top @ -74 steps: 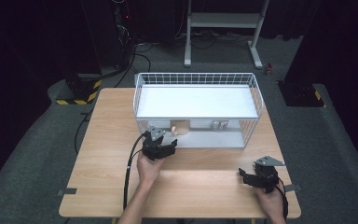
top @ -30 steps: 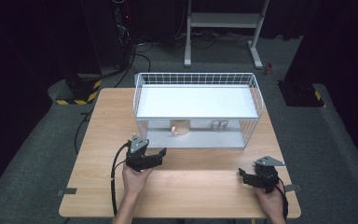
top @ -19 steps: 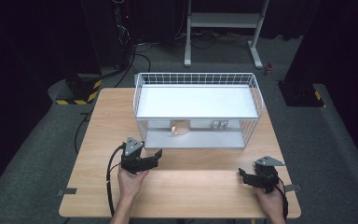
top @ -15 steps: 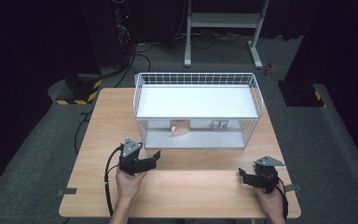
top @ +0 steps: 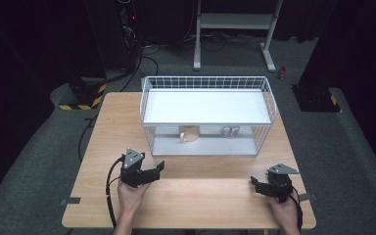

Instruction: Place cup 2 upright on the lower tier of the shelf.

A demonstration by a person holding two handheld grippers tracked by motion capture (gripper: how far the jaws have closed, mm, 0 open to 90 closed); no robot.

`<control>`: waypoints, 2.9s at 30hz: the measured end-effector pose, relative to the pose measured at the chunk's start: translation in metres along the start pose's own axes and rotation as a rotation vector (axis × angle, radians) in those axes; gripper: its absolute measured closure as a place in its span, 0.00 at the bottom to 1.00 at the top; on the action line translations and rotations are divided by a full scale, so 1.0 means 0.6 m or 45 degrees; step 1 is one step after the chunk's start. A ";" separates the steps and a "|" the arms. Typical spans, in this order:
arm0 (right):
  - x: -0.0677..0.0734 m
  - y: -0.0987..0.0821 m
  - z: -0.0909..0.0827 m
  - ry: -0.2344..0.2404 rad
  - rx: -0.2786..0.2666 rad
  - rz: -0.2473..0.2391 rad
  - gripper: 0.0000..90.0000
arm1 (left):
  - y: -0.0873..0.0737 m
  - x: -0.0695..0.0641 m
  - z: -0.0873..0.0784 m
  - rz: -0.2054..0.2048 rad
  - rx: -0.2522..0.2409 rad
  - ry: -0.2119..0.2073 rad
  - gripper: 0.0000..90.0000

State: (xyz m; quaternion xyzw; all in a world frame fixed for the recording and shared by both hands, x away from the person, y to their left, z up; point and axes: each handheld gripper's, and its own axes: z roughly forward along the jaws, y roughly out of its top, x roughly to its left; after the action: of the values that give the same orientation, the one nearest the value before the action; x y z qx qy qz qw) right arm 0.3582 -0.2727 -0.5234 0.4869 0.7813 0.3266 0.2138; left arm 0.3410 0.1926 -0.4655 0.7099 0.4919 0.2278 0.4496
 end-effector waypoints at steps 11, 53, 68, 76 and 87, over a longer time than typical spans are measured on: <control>0.000 0.000 0.000 -0.001 0.002 0.002 0.25 | -0.018 0.015 -0.008 -0.006 0.024 0.054 0.18; 0.000 0.000 0.000 -0.002 -0.001 0.001 0.25 | -0.074 0.045 0.025 -0.006 0.196 0.239 0.18; 0.000 0.000 0.000 -0.002 0.000 0.002 0.25 | -0.084 0.049 0.045 -0.009 0.239 0.282 0.18; 0.000 0.000 0.000 -0.002 0.000 0.001 0.25 | -0.086 0.049 0.050 0.001 0.262 0.291 0.18; 0.000 0.000 0.000 -0.003 0.000 0.002 0.25 | -0.087 0.051 0.050 -0.002 0.279 0.282 0.17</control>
State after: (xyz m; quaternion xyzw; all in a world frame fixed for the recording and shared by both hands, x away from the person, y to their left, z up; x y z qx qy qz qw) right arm 0.3583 -0.2727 -0.5235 0.4880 0.7806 0.3263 0.2144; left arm 0.3510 0.2135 -0.5287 0.7249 0.5608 0.2494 0.3128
